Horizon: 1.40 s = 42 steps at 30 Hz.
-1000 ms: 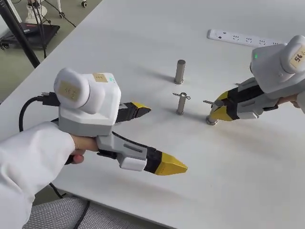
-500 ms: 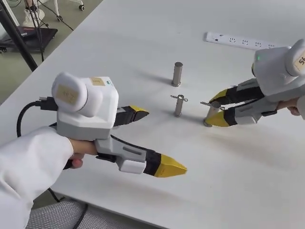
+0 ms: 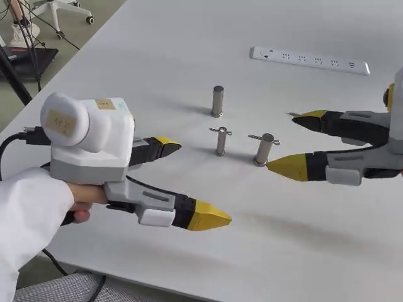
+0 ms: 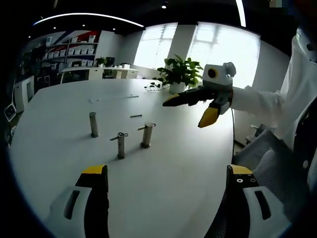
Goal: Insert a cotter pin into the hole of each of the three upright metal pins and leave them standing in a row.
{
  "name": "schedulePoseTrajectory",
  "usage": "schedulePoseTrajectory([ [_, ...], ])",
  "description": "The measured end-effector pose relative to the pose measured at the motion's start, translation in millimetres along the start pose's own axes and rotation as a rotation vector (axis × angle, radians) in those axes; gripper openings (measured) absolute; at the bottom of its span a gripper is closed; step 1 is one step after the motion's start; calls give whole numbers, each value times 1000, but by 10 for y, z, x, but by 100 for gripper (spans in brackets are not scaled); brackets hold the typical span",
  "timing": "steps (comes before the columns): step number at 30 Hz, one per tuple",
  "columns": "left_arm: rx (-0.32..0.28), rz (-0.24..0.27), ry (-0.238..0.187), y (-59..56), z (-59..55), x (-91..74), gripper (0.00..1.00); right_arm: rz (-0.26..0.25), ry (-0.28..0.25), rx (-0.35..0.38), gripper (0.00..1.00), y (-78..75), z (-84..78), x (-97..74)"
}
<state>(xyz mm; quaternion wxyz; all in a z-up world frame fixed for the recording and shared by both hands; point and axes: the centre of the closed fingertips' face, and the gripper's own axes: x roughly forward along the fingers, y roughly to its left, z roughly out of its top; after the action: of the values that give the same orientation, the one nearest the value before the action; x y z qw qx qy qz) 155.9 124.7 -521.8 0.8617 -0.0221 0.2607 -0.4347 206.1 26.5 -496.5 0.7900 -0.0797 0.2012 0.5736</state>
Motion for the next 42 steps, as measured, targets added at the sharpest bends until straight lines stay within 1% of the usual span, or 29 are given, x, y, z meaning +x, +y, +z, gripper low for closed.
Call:
schedulePoseTrajectory([
  [2, 4, 0, 0, -2, 5, -21, 99, -22, -9, 32, 72, 69, -55, -98],
  [4, 8, -2, 3, -8, 1, -42, 99, -50, -5, 58, 75, 113, -127, -185],
  [5, 9, -4, 7, -10, -5, -53, 99, -60, -6, 64, 76, 125, -149, -217],
  [6, 10, -4, 9, -12, -10, -58, 99, -91, -6, 84, 79, 123, -190, -269],
  [8, 7, -6, 10, -12, -22, -69, 99, -135, -15, 85, 80, 109, -229, -346],
  [10, 5, -4, 12, -3, -37, -76, 99, -153, -31, 123, 81, 129, -253, -396],
  [13, -6, 0, 8, 14, -58, -90, 99, -173, -33, 153, 90, 154, -294, -446],
  [14, -9, 1, 9, 17, -70, -96, 99, -172, -26, 177, 93, 175, -319, -454],
  [15, -9, 2, 9, 19, -76, -101, 99, -167, -27, 180, 98, 202, -334, -459],
  [17, -14, 5, 8, 28, -91, -113, 99, -171, -20, 167, 98, 239, -361, -471],
  [19, -16, 12, 8, 43, -101, -124, 99, -169, -3, 168, 98, 277, -402, -474],
  [22, -10, 43, -3, 106, -90, -142, 99, -169, -3, 176, 98, 308, -417, -474],
  [24, -21, 57, -24, 147, -52, -159, 99, -172, -6, 179, 98, 323, -419, -475],
  [25, -27, 69, -46, 178, -9, -164, 99, -173, -8, 181, 98, 329, -420, -476],
  [26, -29, 75, -53, 193, 6, -167, 99, -171, -8, 183, 98, 342, -422, -472],
  [28, -43, 98, -80, 260, 75, -175, 99, -173, -6, 183, 98, 355, -428, -466],
  [30, -48, 121, -117, 335, 167, -174, 99, -173, -8, 186, 98, 364, -424, -462],
  [32, -66, 135, -157, 409, 277, -158, 99, -178, -15, 187, 98, 366, -410, -462],
  [35, -69, 140, -180, 504, 390, -103, 99, -183, -20, 193, 98, 366, -413, -458],
  [38, -65, 178, -217, 720, 560, -20, 98, -188, -8, 191, 98, 369, -448, -457],
  [39, -70, 182, -219, 772, 589, 0, 94, -193, -6, 193, 98, 363, -457, -462],
  [40, -69, 193, -220, 862, 634, 37, 92, -196, -6, 196, 98, 361, -465, -468],
  [42, -68, 212, -225, 999, 701, 104, 89, -200, -15, 200, 98, 366, -468, -489],
])
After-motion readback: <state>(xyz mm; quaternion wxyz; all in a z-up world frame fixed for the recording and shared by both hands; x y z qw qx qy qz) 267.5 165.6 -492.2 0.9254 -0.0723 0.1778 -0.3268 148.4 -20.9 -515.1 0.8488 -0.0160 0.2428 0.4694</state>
